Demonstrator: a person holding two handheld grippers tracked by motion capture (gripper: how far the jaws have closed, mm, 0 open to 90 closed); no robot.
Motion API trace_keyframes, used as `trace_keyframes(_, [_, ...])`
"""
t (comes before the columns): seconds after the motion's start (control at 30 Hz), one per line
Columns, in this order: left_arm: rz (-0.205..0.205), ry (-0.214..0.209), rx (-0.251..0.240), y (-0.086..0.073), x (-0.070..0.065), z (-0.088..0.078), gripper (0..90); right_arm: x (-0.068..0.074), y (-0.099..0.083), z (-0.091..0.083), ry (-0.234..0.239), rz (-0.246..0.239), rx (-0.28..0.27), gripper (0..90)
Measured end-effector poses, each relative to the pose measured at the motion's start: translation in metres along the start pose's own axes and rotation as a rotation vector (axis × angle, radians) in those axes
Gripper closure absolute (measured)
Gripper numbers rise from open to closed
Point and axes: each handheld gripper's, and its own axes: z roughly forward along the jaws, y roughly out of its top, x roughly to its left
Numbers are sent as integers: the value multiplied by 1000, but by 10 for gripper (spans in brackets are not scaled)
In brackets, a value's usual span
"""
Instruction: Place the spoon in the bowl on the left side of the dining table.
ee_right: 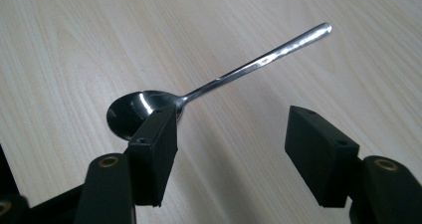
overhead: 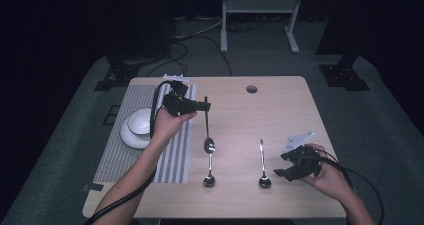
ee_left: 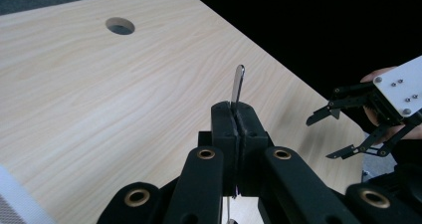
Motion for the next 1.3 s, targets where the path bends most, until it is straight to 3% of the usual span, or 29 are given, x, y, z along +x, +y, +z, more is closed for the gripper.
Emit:
trace_keyframes(0.63, [-19,90,-36,7,22,-41,893,-2,-1,-2,-8,3,9,364])
trace_keyframes(1.3, [-77,211,-89,1,53,-94,893,-1,3,-3,-6,-2,8,363])
